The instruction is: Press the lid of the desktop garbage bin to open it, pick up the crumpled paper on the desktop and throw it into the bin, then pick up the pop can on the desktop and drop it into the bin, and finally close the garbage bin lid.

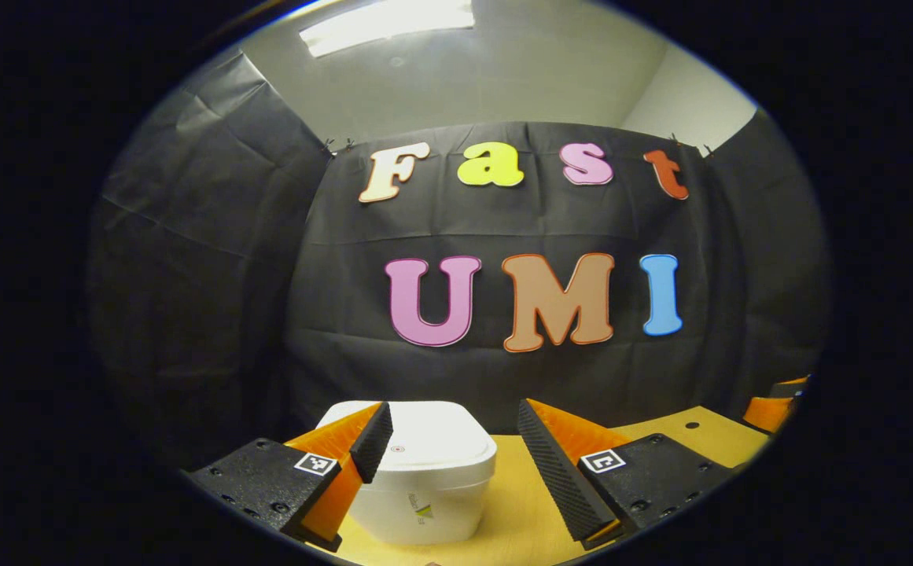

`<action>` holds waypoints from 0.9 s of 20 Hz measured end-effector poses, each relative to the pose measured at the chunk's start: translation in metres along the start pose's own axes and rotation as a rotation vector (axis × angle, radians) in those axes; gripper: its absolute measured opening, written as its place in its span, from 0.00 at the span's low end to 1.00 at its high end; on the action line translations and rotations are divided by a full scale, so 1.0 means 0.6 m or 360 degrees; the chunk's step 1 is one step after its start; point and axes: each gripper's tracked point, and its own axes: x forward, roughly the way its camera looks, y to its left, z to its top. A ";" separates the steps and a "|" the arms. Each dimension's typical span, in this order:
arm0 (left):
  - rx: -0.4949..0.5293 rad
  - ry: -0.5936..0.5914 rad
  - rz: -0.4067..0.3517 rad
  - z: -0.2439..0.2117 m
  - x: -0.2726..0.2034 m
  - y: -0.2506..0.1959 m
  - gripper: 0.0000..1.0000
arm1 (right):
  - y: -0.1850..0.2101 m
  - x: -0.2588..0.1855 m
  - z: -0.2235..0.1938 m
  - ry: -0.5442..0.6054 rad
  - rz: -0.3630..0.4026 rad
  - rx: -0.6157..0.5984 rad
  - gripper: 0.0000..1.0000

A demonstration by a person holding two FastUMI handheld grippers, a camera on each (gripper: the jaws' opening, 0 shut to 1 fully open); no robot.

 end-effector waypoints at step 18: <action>-0.0170 0.0058 -0.0077 -0.001 -0.052 -0.030 0.96 | -0.006 -0.075 0.023 -0.0108 -0.0019 0.0048 0.95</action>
